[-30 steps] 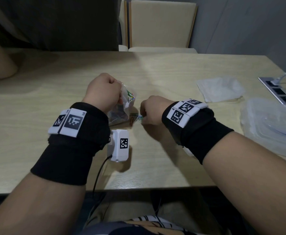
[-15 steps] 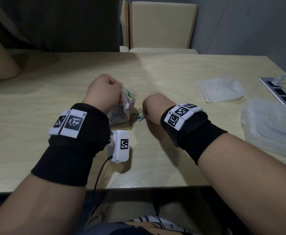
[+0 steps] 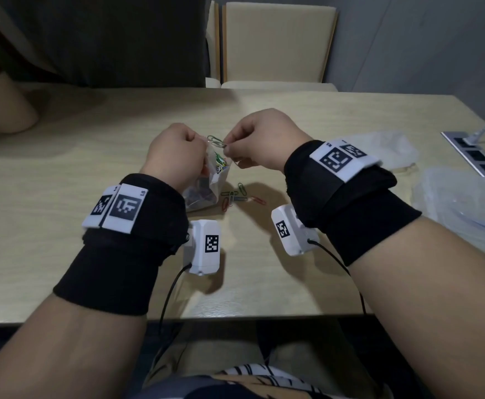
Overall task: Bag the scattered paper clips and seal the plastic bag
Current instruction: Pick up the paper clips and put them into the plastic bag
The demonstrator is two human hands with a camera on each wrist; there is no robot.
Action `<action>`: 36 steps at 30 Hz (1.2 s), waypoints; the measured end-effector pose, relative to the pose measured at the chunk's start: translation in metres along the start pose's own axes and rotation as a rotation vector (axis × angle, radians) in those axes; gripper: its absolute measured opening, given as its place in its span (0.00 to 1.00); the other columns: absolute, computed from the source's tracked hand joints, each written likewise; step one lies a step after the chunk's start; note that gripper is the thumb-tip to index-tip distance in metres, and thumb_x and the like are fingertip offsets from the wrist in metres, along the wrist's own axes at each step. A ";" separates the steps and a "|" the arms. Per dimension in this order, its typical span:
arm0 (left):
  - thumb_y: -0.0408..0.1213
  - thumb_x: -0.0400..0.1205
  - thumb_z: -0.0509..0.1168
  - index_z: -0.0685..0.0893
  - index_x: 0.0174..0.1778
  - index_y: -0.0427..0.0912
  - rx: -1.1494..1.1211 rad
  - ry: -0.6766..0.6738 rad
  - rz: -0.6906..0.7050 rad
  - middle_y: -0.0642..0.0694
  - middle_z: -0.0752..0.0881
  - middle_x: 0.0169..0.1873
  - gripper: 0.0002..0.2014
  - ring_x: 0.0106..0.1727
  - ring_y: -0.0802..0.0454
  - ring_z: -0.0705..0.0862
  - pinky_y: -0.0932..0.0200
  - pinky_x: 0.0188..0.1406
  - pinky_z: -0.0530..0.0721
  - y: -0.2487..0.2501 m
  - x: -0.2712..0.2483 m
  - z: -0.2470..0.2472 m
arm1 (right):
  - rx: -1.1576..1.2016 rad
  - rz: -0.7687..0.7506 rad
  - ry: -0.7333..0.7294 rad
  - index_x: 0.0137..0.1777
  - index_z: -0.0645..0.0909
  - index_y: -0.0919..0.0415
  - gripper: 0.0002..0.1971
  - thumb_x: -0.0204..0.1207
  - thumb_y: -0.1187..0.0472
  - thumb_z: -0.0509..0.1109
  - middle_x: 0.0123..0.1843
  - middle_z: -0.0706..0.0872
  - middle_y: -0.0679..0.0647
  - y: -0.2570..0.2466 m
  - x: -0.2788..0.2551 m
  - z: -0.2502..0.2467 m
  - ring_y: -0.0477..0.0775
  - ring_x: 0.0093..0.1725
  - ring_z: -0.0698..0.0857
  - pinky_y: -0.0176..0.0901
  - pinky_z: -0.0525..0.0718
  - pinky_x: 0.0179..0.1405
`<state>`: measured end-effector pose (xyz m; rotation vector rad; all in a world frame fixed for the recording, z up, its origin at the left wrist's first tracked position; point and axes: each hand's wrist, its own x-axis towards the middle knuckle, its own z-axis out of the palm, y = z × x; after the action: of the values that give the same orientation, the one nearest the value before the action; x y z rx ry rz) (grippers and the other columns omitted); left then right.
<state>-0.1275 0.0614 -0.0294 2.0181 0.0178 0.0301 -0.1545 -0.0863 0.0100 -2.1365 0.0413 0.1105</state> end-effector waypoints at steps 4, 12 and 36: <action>0.32 0.85 0.55 0.75 0.35 0.45 0.015 0.012 0.003 0.46 0.81 0.24 0.12 0.13 0.58 0.78 0.63 0.17 0.74 0.003 -0.003 -0.002 | -0.063 0.043 -0.069 0.42 0.88 0.65 0.03 0.74 0.69 0.73 0.39 0.90 0.59 -0.012 0.003 0.010 0.56 0.42 0.90 0.49 0.92 0.49; 0.35 0.85 0.58 0.76 0.37 0.46 -0.003 0.008 -0.005 0.45 0.81 0.28 0.11 0.24 0.50 0.80 0.59 0.27 0.75 0.001 0.000 -0.006 | -0.198 -0.010 -0.066 0.50 0.79 0.55 0.06 0.79 0.67 0.69 0.49 0.89 0.57 -0.019 0.003 0.008 0.55 0.49 0.91 0.52 0.91 0.49; 0.38 0.82 0.59 0.78 0.35 0.50 -0.041 0.055 -0.005 0.50 0.80 0.31 0.10 0.40 0.41 0.80 0.48 0.45 0.81 -0.004 0.006 -0.012 | -0.940 0.058 -0.309 0.66 0.77 0.56 0.28 0.72 0.39 0.71 0.57 0.75 0.58 0.036 0.017 0.050 0.63 0.52 0.82 0.48 0.80 0.49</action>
<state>-0.1217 0.0740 -0.0273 1.9758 0.0566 0.0816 -0.1432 -0.0631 -0.0485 -3.0236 -0.1610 0.5882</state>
